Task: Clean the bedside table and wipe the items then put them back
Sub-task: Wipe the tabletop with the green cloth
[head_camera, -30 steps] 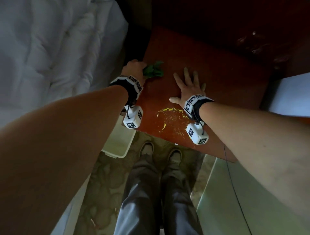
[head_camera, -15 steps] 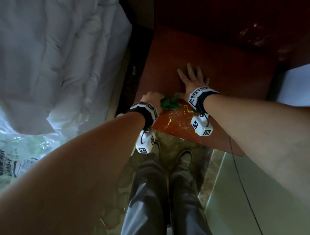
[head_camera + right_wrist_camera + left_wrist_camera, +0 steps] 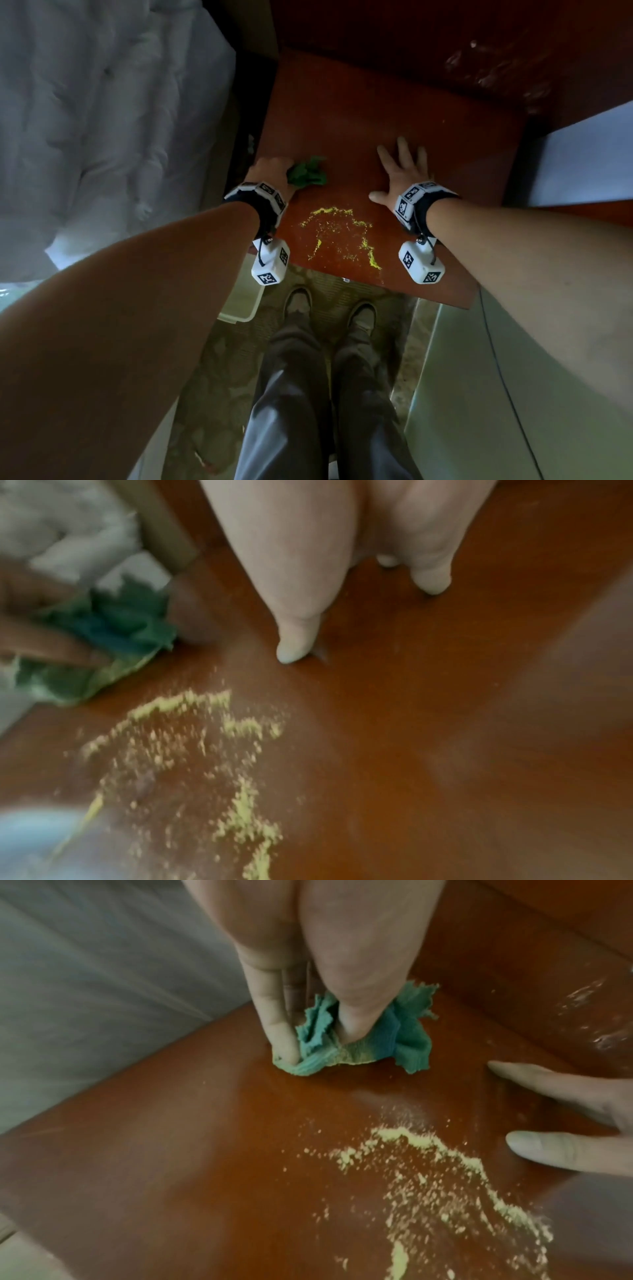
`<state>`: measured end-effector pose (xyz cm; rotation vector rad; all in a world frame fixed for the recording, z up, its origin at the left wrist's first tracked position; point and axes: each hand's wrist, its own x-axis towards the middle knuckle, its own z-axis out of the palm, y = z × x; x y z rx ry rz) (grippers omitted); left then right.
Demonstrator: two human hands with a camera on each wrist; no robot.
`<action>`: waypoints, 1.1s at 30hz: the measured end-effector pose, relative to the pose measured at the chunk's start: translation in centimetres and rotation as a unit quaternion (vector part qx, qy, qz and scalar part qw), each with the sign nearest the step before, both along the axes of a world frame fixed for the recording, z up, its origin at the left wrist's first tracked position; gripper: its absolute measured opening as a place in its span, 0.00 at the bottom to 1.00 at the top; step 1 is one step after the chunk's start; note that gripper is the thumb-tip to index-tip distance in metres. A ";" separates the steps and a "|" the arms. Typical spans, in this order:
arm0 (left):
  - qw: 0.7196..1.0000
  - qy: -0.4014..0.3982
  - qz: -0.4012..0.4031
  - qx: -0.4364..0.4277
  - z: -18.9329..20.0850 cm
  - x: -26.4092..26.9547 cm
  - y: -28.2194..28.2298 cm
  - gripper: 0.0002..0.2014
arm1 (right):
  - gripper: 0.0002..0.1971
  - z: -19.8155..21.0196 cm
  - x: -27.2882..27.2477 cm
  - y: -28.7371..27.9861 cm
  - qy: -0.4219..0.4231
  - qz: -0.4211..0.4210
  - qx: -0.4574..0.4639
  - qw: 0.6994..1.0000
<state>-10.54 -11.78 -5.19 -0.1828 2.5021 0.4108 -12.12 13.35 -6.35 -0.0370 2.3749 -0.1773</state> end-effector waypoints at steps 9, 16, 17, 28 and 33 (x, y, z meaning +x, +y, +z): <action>0.999 -0.041 0.013 0.005 0.4 4.4 1.4 0.15 | 0.49 0.3 -0.3 0.0 -0.015 0.005 -0.015 1.000; 0.995 -0.090 0.012 0.039 0.5 7.5 3.0 0.17 | 0.49 0.3 -0.1 0.1 -0.014 0.011 -0.021 1.000; 0.994 -0.094 0.016 0.047 0.7 7.4 3.1 0.17 | 0.49 0.3 -0.2 0.1 -0.016 0.010 -0.022 1.000; 1.000 0.001 0.011 0.027 2.2 1.0 1.7 0.13 | 0.49 0.0 -0.3 -0.1 -0.015 0.011 -0.003 1.000; 0.999 -0.003 -0.031 0.030 1.0 -0.7 2.8 0.12 | 0.49 -0.2 -0.3 -0.1 -0.017 0.009 -0.003 1.000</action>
